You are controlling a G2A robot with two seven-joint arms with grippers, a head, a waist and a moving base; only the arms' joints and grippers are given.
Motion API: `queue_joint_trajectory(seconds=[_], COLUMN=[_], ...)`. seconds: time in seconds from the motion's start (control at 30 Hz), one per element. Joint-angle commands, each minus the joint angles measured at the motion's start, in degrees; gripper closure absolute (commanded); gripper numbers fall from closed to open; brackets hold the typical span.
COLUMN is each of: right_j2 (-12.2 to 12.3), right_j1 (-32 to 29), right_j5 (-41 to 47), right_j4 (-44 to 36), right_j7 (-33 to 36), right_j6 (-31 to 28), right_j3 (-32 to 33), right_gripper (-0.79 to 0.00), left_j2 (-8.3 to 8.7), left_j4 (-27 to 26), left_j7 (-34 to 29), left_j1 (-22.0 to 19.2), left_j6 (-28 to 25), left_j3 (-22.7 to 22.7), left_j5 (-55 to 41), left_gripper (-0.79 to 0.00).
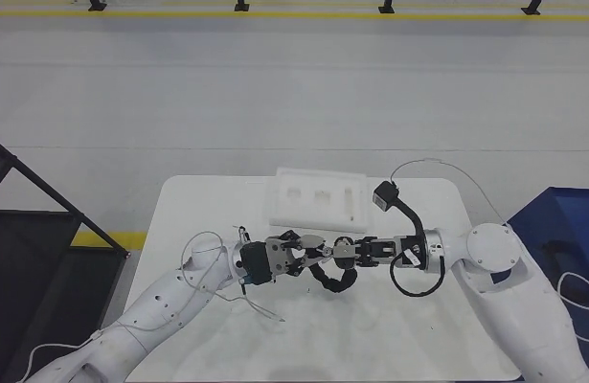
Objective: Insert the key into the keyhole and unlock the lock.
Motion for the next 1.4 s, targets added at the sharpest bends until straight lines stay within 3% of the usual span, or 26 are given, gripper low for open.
queue_joint_trajectory(seconds=[0.0,0.33,0.53,0.67,0.83,1.2,1.37], right_j2=[0.0,0.4,1.0,1.5,1.8,1.9,1.9], right_j1=[0.1,0.4,-0.4,-2.0,-4.2,-5.8,-5.8], right_j5=[0.4,-1.5,-6.9,-17.0,-23.1,-27.5,-27.6], right_j4=[0.1,-1.2,-5.0,-9.0,-12.9,-17.0,-17.1], right_j7=[0.0,0.6,-3.2,-8.1,-11.7,-14.7,-14.7], right_j6=[-0.3,-3.8,-5.2,-2.5,-0.3,8.5,8.7], right_j3=[-0.2,1.5,4.1,5.5,5.7,5.1,5.0], right_gripper=[0.000,0.000,0.000,0.000,0.000,0.000,0.000], left_j2=[-0.18,-0.80,-0.79,-0.77,-0.70,-0.84,-1.29], left_j4=[0.2,0.8,0.6,0.4,0.5,2.1,3.3], left_j7=[0.0,-2.9,-4.7,-4.5,-2.9,4.3,6.8], left_j1=[0.0,1.3,2.8,3.7,5.0,6.3,6.2], left_j6=[-0.3,-1.4,-0.4,0.8,2.4,11.0,14.3], left_j3=[0.0,-1.5,-3.0,-3.9,-5.1,-6.6,-6.4], left_j5=[-0.1,-3.8,-4.9,-4.7,-4.3,1.4,3.0], left_gripper=[0.000,0.000,0.000,0.000,0.000,0.000,0.000])
